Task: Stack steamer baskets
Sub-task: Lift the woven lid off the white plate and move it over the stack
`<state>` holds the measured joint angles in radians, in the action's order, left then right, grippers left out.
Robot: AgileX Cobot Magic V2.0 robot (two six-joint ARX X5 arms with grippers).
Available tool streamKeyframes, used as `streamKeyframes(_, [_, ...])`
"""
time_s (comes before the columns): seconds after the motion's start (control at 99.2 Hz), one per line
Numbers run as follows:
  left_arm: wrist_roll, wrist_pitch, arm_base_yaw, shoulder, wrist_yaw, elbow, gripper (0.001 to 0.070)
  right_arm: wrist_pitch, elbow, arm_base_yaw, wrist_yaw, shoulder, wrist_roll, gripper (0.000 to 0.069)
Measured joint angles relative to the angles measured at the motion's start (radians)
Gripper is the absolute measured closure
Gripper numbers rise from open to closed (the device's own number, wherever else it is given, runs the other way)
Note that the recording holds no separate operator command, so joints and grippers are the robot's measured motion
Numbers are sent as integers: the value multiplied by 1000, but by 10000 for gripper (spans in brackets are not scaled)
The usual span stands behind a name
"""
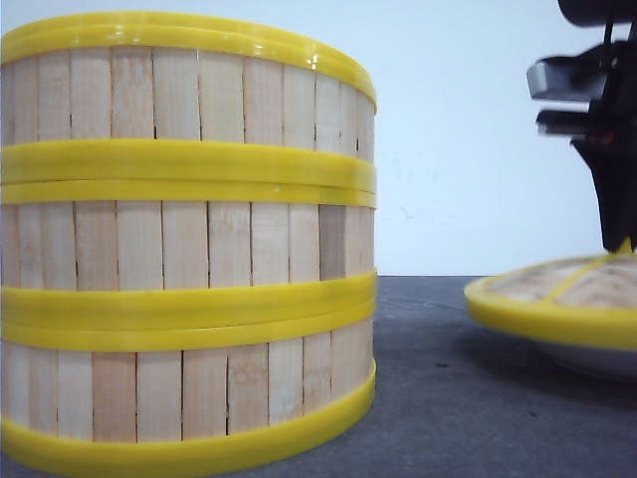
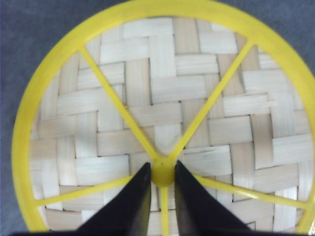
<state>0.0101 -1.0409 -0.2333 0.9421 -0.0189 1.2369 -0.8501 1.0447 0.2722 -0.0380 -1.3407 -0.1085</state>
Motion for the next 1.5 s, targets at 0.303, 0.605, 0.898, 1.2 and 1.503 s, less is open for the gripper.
streamKeyframes(0.303, [0, 11, 22, 0, -39, 0, 481, -138, 298, 106, -42, 38, 8, 641])
streamKeyframes(0.605, [0, 11, 26, 0, -39, 0, 481, -195, 600, 290, -128, -21, 8, 641])
streamKeyframes(0.898, [-6, 12, 26, 0, -39, 0, 481, -296, 837, 478, -150, -229, 38, 641])
streamKeyframes(1.2, [-13, 12, 26, 0, -39, 0, 481, -356, 968, 596, -141, -399, 88, 641])
streamKeyframes(1.503, [-14, 12, 26, 0, -39, 0, 481, -362, 969, 627, -140, -439, 105, 641])
